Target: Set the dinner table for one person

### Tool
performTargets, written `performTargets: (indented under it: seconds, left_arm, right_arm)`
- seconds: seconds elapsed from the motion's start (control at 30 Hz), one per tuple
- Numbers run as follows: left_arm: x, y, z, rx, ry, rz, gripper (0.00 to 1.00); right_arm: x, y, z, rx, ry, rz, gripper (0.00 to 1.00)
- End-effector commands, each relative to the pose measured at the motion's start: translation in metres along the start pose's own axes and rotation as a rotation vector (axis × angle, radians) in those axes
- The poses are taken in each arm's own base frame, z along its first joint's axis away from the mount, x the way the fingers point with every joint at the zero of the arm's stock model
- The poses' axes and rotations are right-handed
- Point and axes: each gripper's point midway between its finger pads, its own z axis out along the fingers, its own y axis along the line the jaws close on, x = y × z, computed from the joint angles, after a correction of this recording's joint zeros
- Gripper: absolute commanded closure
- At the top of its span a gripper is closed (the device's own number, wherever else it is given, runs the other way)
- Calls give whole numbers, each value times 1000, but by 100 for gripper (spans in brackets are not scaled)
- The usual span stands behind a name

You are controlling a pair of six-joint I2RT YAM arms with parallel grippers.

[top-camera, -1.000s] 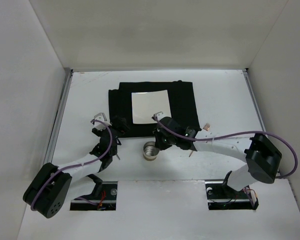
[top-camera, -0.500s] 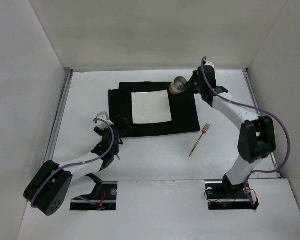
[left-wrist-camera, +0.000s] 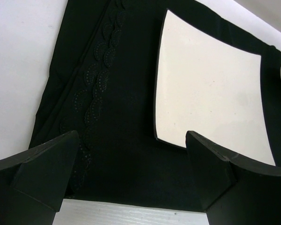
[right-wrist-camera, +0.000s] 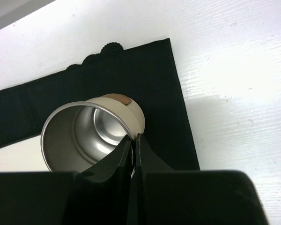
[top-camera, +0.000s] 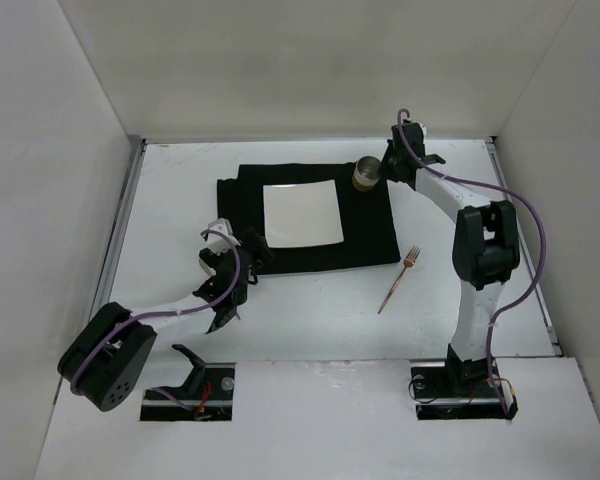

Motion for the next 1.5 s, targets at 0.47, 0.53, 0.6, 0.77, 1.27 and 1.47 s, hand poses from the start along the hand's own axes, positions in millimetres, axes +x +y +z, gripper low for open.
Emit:
performTargets:
  seconds: [0.47,0.53,0.6,0.77,1.27,1.47]
  left_arm:
    - [-18,-19,8,-15,-48,-17,0]
    - [-21,-21,7,-11,-54,-23,0]
    - [-20,-28,8,2,-46,-12,0]
    - [-17,-65,-5,105,-32,10,0]
    - [62,-211,-68,523,161,302,69]
    - [102,-253,-83,600,252,382,64]
  right_arm:
    - [-45,22,-20,-59,-101,-6,51]
    - [-57,27,-42,-89,-145,-2,47]
    - [-68,31,-66,-119,-192,5,43]
    - [-70,24,-121,-166,-292,48,39]
    - [24,-15,-193,-293,-412,325,80]
    - [27,-12,-238,-391,-452,303,85]
